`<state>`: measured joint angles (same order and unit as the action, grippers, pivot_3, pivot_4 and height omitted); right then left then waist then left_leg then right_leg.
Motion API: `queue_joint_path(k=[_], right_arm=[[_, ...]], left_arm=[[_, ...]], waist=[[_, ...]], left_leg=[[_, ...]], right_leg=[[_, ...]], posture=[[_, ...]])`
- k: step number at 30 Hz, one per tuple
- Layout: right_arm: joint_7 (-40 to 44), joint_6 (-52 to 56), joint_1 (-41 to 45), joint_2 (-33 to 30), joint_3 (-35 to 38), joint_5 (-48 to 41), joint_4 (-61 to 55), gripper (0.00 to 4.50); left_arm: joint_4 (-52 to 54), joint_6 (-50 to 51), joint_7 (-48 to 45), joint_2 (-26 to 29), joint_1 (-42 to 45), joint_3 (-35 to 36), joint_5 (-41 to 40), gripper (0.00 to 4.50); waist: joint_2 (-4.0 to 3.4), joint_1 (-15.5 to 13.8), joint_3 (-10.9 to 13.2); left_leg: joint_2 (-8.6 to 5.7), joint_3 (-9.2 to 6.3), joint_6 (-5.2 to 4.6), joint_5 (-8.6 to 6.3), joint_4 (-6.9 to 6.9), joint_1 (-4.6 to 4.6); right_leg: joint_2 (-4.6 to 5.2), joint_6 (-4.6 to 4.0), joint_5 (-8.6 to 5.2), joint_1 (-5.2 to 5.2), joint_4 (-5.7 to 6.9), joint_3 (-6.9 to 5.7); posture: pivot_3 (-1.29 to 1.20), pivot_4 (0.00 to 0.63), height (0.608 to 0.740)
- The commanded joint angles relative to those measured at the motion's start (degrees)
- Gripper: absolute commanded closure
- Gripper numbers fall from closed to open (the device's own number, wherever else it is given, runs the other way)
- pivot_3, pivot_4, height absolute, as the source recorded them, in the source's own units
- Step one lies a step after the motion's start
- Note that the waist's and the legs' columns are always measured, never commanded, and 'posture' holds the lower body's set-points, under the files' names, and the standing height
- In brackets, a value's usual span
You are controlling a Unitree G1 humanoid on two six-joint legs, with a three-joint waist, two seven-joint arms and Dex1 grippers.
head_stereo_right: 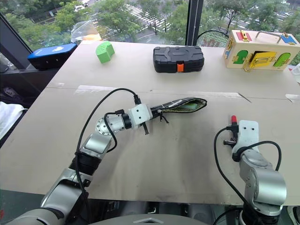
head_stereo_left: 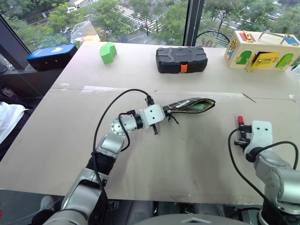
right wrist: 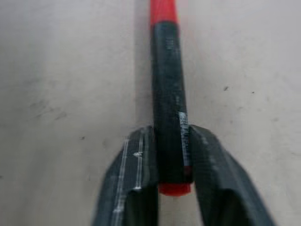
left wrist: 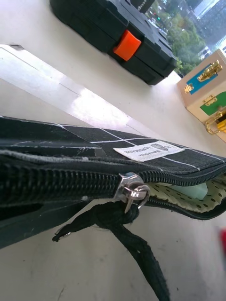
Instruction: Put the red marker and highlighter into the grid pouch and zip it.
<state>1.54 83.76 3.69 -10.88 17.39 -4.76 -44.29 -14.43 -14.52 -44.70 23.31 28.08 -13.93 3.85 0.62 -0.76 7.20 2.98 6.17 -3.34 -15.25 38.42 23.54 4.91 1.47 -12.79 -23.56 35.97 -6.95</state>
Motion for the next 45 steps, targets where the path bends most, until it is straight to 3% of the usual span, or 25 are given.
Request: queue_joint_path(k=[1,4,8,13,20,26,29,34,39,45], right_arm=[[7.2,0.3,-0.1,-4.8,4.8,-3.9,-4.0,4.25],[22.1,3.5,-1.2,-14.3,8.6,-14.3,-8.5,4.25],[38.9,0.4,0.3,-35.2,7.3,-24.7,-9.6,4.25],[44.5,-7.8,13.0,-49.9,-9.3,-25.8,-2.6,4.25],[47.5,-18.9,28.0,-53.3,-30.5,-17.9,9.1,4.25],[50.9,-22.3,35.9,-52.4,-36.6,-14.8,14.6,4.25],[54.3,-23.8,37.3,-53.9,-37.2,-14.6,14.6,4.25],[60.6,-24.3,34.9,-59.7,-30.9,-18.7,12.0,4.25],[61.2,-25.2,30.7,-62.6,-26.0,-18.8,12.2,4.25],[59.3,-25.7,28.2,-62.8,-25.3,-16.6,13.5,4.25]], left_arm=[[2.1,-0.4,0.6,-0.4,-0.2,0.7,-1.0,4.50],[1.8,-0.4,0.4,-0.7,-0.1,0.5,-1.1,4.50],[0.7,-1.2,-0.3,-0.8,0.7,0.1,-1.0,4.50],[0.1,-3.1,-1.1,-1.0,1.5,-0.7,-0.4,4.50],[2.7,-5.7,-1.6,-0.6,0.0,-2.1,0.7,4.50],[4.8,-6.2,-0.9,-0.3,-1.7,-3.1,1.5,4.50],[5.3,-5.5,-0.5,-0.5,-2.2,-2.9,1.6,4.50],[4.9,-4.6,0.3,0.1,-2.9,-1.7,1.3,4.50],[5.1,-4.2,0.1,0.4,-3.2,-1.6,0.8,4.50],[4.6,-4.9,-0.8,0.8,-2.7,-1.8,0.6,4.50]], waist=[[-0.01,0.1,0.0],[-0.09,0.1,0.1],[-0.18,0.1,0.1],[-0.03,0.5,0.1],[0.01,0.0,0.1],[0.01,0.0,0.1],[0.00,-0.1,0.1],[0.00,0.0,0.1],[0.00,0.0,0.1],[0.00,0.0,0.1]], left_leg=[[0.00,0.00,0.00,0.00,-0.02,-0.01],[0.02,-0.03,-0.01,0.00,-0.05,-0.02],[0.03,-0.12,-0.31,-0.18,-0.02,-0.02],[0.05,-0.18,-0.32,-0.19,-0.01,-0.07],[0.00,-0.14,-0.05,-0.02,0.05,0.08],[-0.05,-0.10,-0.05,-0.02,0.08,0.11],[-0.04,-0.12,-0.05,-0.02,0.08,0.10],[-0.03,-0.12,-0.06,-0.03,0.10,0.12],[-0.02,-0.11,-0.06,-0.03,0.11,0.08],[0.00,-0.10,-0.05,-0.03,0.13,0.06]], right_leg=[[-0.01,0.00,0.00,0.00,0.00,0.00],[-0.03,-0.01,0.00,0.00,0.00,-0.01],[0.00,-0.01,0.00,0.04,-0.07,-0.05],[0.00,-0.04,0.00,0.06,-0.05,-0.05],[0.03,-0.05,0.02,0.00,-0.09,-0.08],[0.09,-0.03,0.02,0.00,-0.11,-0.10],[0.09,-0.04,0.02,0.00,-0.09,-0.11],[0.13,-0.03,0.03,0.00,-0.11,-0.11],[0.13,-0.03,0.03,0.02,-0.09,-0.12],[0.14,-0.04,0.03,0.02,-0.07,-0.11]], posture=[[0.00,0.150,0.740],[0.00,0.150,0.740],[0.00,0.150,0.740],[0.00,0.150,0.740],[0.00,0.150,0.740],[0.00,0.150,0.740],[0.00,0.150,0.740],[0.00,0.150,0.740],[0.00,0.150,0.740],[0.00,0.150,0.740]])
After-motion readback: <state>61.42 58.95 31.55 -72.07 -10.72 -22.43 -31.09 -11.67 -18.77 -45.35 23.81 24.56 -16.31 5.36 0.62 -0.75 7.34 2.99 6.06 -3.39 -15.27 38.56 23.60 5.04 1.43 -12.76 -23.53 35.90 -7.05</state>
